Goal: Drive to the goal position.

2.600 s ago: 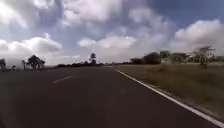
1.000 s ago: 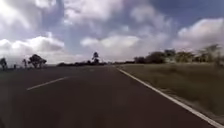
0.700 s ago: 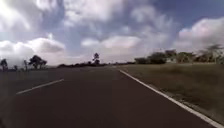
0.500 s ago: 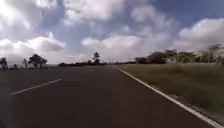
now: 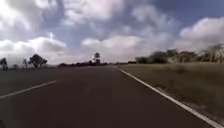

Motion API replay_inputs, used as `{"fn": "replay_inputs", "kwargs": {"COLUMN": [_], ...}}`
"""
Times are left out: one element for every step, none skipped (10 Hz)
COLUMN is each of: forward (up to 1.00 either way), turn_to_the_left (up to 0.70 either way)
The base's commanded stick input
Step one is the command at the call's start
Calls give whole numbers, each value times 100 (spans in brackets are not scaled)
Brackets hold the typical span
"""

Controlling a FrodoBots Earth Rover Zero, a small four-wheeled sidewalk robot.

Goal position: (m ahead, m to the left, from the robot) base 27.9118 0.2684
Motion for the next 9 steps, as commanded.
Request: {"fn": "replay_inputs", "kwargs": {"forward": [100, 100, 100, 100, 100, 100, 100, 100, 100], "turn_to_the_left": [0, 0, 0, 0, 0, 0, 0, 0, 0]}}
